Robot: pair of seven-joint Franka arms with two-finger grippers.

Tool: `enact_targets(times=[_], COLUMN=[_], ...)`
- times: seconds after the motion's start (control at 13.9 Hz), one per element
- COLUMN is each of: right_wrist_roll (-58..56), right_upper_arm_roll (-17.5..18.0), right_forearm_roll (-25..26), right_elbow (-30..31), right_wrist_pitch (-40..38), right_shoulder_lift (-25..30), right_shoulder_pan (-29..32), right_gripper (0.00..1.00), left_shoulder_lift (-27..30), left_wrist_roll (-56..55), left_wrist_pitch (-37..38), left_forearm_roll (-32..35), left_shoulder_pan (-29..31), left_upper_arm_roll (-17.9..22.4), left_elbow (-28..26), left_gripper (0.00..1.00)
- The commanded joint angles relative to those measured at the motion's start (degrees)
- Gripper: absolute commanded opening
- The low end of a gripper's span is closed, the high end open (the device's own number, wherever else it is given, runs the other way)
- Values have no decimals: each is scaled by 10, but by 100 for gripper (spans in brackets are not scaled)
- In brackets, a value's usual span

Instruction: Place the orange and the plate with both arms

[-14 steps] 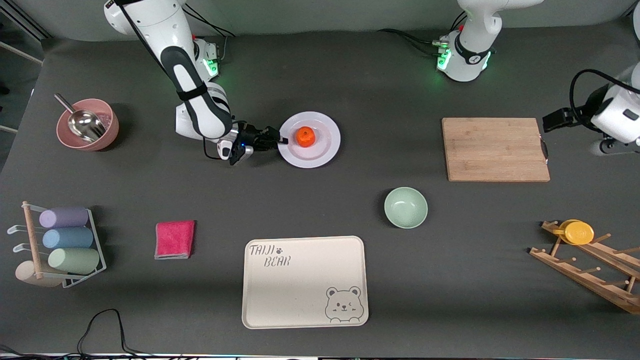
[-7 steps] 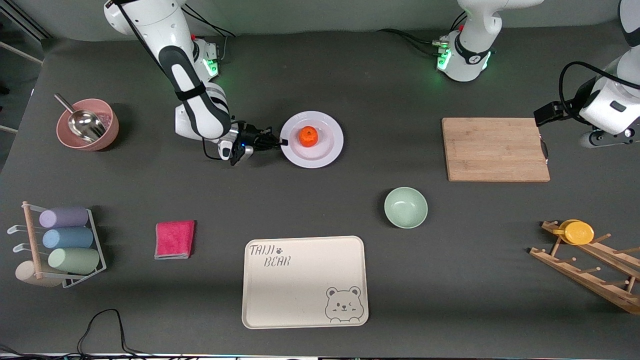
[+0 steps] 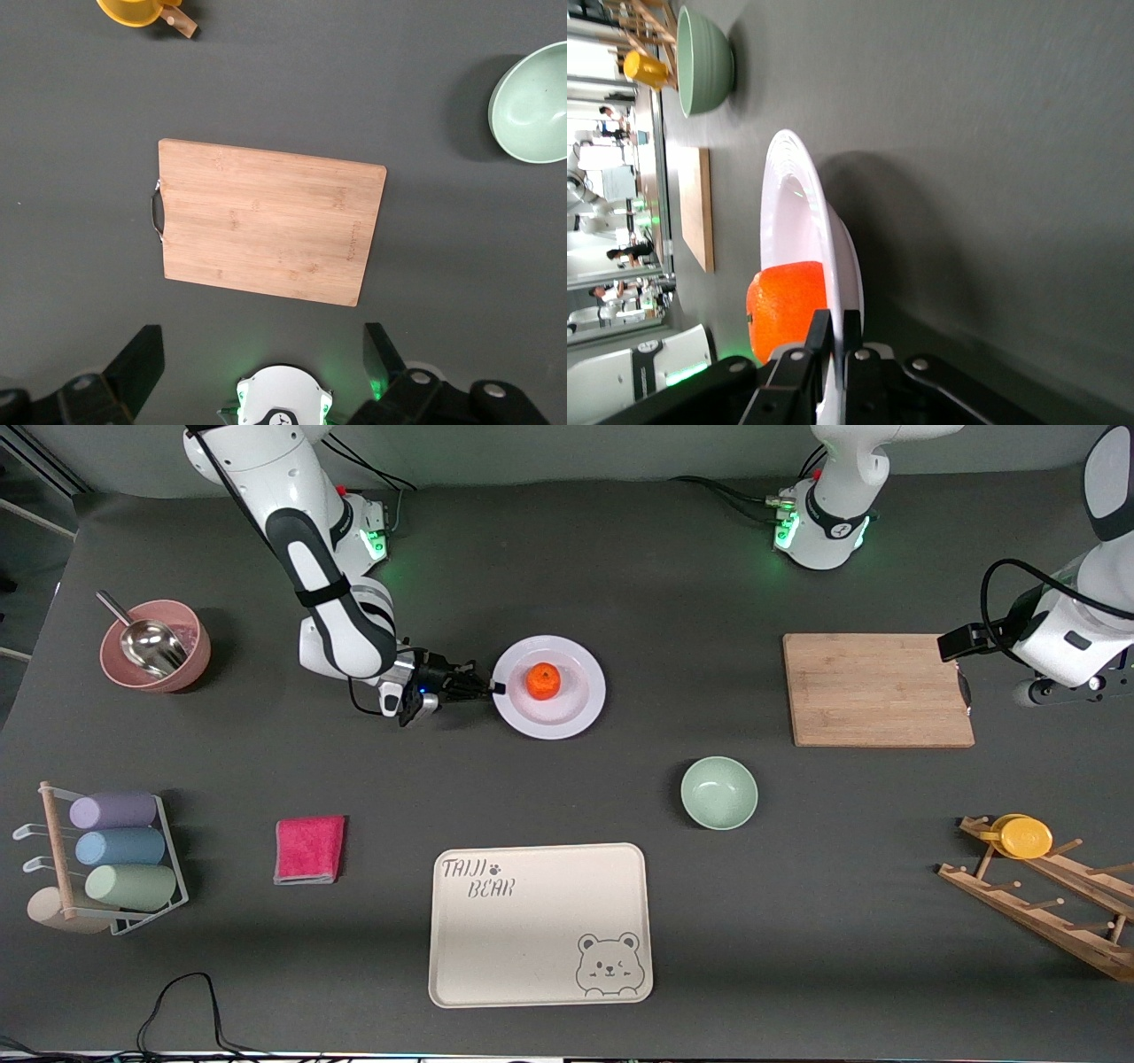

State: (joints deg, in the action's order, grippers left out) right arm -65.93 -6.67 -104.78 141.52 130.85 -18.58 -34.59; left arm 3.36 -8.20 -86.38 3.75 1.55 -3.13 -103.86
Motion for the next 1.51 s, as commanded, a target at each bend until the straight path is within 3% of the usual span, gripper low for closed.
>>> enact_targets(times=[0.0,0.58,0.86,1.44], right_wrist_roll=[33,96,149,231], right_upper_arm_roll=[-2,-52,-77,-78], right_forearm_roll=[-8,35,35,28], right_elbow=[-7,-77,-174,-480], right_wrist_pitch=[-22,-112,-139,-140], right_shoulder_lift=[19,25,5,-202], right_shoulder_pan=[5,24,27,75], right_gripper=[0,0,0,0], left_shoulder_lift=[2,5,5,3], left_wrist_roll=[-8,-7,-7,-6], left_wrist_pitch=[-5,6,6,5], left_forearm_roll=[4,3,3,3], left_shoulder_pan=[-1,-1,-2,-2], left_upper_arm_roll=[1,2,2,2], left_elbow=[2,9,9,9], left_gripper=[100,100,100,100])
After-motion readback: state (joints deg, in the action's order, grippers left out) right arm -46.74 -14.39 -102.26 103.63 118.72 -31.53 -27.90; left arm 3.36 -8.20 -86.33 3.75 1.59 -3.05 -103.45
